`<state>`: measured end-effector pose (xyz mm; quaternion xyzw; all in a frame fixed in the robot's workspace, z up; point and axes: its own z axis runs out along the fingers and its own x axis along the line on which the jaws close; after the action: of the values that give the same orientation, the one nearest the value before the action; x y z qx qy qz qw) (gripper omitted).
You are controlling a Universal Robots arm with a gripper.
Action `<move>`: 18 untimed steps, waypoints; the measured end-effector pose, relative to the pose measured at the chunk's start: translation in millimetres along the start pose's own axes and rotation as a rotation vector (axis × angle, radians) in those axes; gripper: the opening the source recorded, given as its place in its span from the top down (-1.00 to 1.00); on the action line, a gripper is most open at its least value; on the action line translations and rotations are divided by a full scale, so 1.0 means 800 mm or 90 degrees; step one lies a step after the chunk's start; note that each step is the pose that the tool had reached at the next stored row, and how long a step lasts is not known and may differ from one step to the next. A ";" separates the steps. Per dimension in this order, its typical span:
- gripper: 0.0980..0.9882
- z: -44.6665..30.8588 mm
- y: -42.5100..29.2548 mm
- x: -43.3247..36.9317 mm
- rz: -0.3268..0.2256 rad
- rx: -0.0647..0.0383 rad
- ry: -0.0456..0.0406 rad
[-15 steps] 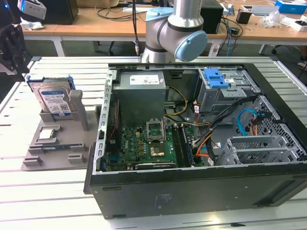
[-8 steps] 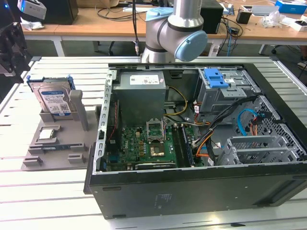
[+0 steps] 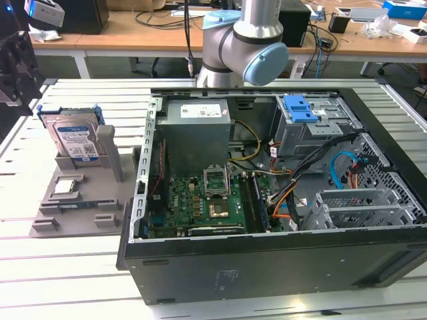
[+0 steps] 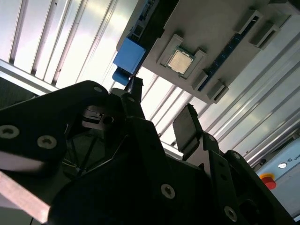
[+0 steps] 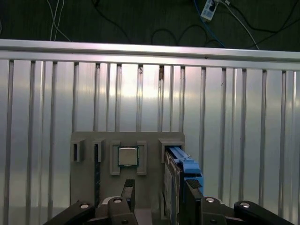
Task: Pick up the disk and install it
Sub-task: 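Pick up the disk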
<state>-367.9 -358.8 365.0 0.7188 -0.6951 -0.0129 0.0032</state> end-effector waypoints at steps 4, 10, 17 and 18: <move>0.00 0.0020 -0.0014 -0.006 0.000 0.000 0.0001; 0.00 0.0060 -0.0129 -0.024 0.000 0.000 0.0012; 0.00 0.0147 -0.0208 -0.033 0.000 0.000 0.0022; 0.00 0.0158 -0.0212 -0.033 0.000 0.000 0.0023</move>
<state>-352.1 -331.4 352.4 0.7188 -0.6951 -0.0117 0.0046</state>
